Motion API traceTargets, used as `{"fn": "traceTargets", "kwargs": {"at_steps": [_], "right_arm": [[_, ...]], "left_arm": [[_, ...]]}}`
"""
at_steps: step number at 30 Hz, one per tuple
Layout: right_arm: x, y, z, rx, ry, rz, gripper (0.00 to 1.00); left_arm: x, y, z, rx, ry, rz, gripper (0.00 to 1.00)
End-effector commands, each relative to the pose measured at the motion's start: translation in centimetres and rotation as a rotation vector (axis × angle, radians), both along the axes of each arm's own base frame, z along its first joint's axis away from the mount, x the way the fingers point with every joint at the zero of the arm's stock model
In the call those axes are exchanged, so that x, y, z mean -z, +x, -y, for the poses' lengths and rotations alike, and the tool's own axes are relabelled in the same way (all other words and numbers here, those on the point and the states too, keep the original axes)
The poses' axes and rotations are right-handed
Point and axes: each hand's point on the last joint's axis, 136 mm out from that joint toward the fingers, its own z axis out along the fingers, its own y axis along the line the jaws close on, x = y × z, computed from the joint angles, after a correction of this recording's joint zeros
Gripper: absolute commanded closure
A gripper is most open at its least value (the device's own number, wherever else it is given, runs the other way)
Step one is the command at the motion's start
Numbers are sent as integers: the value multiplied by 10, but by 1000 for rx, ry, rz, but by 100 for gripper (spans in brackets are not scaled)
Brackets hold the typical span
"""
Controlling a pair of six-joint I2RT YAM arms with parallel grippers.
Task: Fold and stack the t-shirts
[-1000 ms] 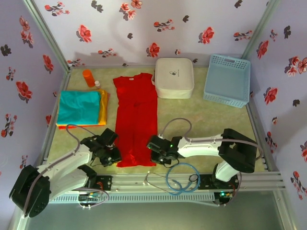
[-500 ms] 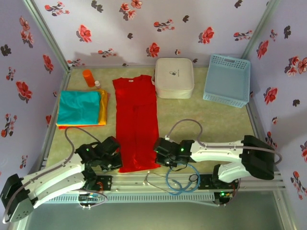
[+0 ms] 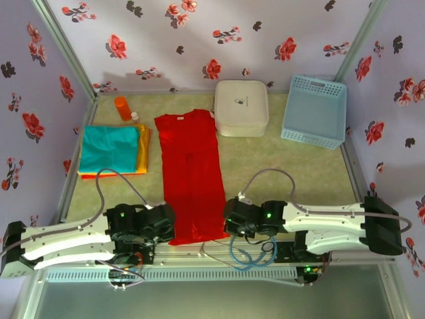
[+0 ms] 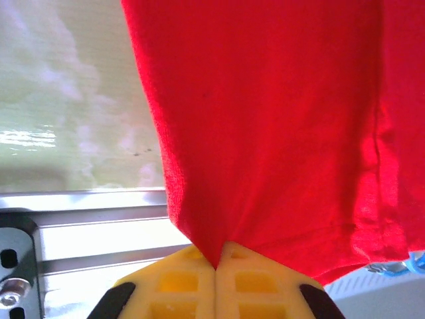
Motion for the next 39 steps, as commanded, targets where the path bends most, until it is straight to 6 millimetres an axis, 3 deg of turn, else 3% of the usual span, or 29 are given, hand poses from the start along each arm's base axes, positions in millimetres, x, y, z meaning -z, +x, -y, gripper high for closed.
{"fn": "traceTargets", "kwargs": {"at_steps": [1,9,13,21,31,39], "right_arm": [[-16,9,18,59,-49,55,100],[-58,54,39,137,0,145,100],[-74,75,36,139,24,157,100],[-87,112,15,84,-6,156,100],[-100,158,5,48,16,162,100],[-94,190,-2,28,18,133,100]], "left_arm": [[-16,15,-8,-66,62,74,100],[-55,48,-33,-157,60,211,100],[-67,64,-40,-175,56,232,100],[-85,104,-30,-118,70,254,100],[-92,155,-31,-50,63,303,100],[-82,184,-31,-19,89,310,100]]}}
